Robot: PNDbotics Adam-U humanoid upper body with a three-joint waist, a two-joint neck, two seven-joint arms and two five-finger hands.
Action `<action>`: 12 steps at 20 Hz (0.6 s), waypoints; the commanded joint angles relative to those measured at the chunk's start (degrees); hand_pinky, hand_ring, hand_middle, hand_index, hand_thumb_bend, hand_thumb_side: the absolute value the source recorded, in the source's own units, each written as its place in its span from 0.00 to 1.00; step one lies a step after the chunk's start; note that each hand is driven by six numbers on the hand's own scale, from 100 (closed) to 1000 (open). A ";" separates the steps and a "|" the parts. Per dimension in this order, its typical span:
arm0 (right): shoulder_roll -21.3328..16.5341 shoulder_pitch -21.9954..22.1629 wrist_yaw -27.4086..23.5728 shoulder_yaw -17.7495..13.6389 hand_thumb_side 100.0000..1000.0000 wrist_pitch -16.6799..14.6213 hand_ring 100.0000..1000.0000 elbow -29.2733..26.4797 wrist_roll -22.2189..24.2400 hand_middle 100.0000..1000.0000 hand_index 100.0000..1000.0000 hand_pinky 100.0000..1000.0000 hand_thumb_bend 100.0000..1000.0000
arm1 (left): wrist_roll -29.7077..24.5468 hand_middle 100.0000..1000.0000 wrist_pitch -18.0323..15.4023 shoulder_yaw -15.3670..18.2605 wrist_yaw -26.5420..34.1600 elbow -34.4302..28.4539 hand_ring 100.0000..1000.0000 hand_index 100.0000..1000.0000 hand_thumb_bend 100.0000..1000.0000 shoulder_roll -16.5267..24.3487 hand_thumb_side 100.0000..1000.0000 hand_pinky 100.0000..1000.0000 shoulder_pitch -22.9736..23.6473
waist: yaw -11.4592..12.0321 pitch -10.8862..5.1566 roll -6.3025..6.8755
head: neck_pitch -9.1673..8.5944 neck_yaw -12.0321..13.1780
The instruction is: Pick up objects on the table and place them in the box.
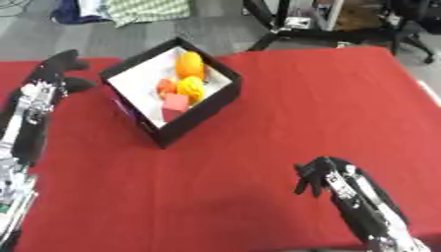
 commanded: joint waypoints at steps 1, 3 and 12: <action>-0.09 -0.06 0.08 -0.17 0.75 -0.05 0.41 -0.68 -0.20 0.19 0.51 0.88 0.00 | -1.19 0.71 0.15 -1.81 1.09 -1.15 0.62 0.89 0.16 -0.53 1.00 0.76 -0.08 | -0.10 -0.98 0.05 | -0.10 0.71; -0.11 0.11 0.01 -0.02 0.80 0.04 0.41 -0.66 -0.16 0.19 0.51 0.88 0.00 | -2.11 0.70 0.46 -3.12 3.15 -1.15 0.62 0.88 0.17 -0.92 1.00 0.75 0.14 | 0.04 -0.92 0.03 | -0.10 0.84; -0.35 0.01 -0.09 0.54 0.80 0.29 0.41 -0.66 0.24 0.19 0.52 0.88 0.00 | -3.35 0.67 1.16 -6.03 10.18 -1.15 0.58 0.86 0.12 -1.06 1.00 0.74 0.36 | 0.06 -0.90 0.08 | -0.10 0.31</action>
